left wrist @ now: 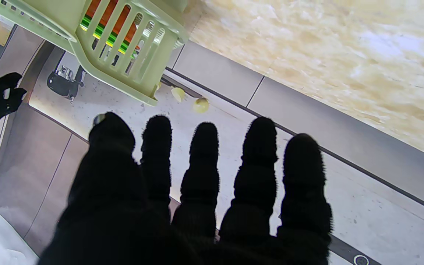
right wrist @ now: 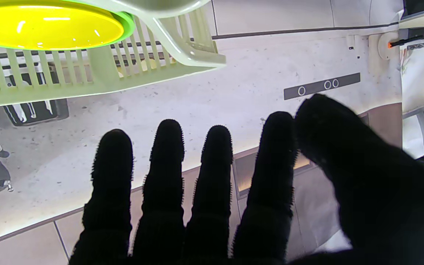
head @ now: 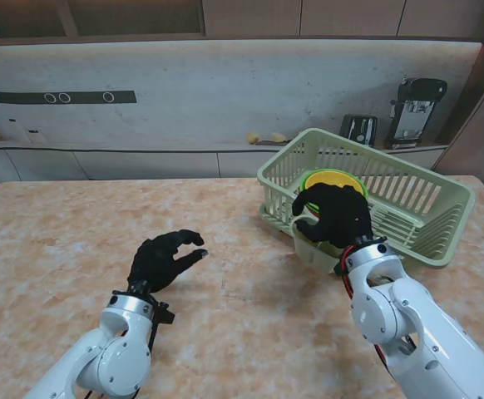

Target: Stack bowls and put them on the dishrack

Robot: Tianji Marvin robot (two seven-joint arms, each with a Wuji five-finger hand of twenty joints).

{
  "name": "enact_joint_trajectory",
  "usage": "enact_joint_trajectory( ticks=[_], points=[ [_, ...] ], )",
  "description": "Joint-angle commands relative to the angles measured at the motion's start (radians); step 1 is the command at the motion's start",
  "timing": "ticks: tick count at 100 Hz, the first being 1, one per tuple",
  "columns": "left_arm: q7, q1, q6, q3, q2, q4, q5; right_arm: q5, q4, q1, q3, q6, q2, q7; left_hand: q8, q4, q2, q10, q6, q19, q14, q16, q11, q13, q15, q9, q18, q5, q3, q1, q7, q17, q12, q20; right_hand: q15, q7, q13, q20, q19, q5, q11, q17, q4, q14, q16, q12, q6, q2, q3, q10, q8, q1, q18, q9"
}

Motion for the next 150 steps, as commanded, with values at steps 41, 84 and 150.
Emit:
enact_joint_trajectory(
  ticks=[41, 84, 150],
  points=[
    [0.001, 0.013, -0.015, 0.005, -0.002, -0.011, 0.008, 0.032, -0.003, -0.101, -0.053, -0.047, -0.027, -0.135, 0.016, -0.002, 0.017, -0.01, -0.024, 0.014, -0.002, 0.013, -0.005, 0.014, 0.001, 0.032, -0.003, 0.023, -0.025, 0.029, 0.014, -0.004, 0.018, 0.016, 0.007, 0.017, 0.028, 0.028, 0.028, 0.023, -0.015, 0.018, -0.024, -0.022, 0.038, 0.027, -0.045, -0.009, 0.001, -0.033, 0.02, 0.005, -0.017, 0.039],
    [0.003, 0.018, -0.021, 0.007, -0.002, -0.015, 0.009, 0.06, -0.008, -0.166, -0.051, -0.084, -0.031, -0.166, 0.018, -0.003, 0.016, -0.008, -0.024, 0.015, -0.002, 0.013, -0.005, 0.015, 0.001, 0.033, -0.002, 0.025, -0.026, 0.029, 0.015, -0.003, 0.019, 0.016, -0.002, 0.012, 0.03, 0.03, 0.024, 0.025, -0.027, 0.018, -0.02, -0.025, 0.039, 0.031, -0.047, -0.003, -0.006, -0.034, 0.024, 0.01, -0.021, 0.041],
    [-0.006, 0.018, -0.016, 0.012, -0.002, -0.023, 0.001, 0.065, -0.006, -0.177, -0.054, -0.087, -0.029, -0.151, 0.018, -0.002, 0.017, -0.008, -0.023, 0.015, -0.002, 0.013, -0.005, 0.016, 0.002, 0.033, -0.002, 0.026, -0.026, 0.03, 0.018, -0.003, 0.019, 0.016, -0.012, 0.007, 0.033, 0.033, 0.019, 0.028, -0.036, 0.018, -0.02, -0.025, 0.041, 0.035, -0.051, -0.001, -0.009, -0.037, 0.028, 0.008, -0.021, 0.046]
  ],
)
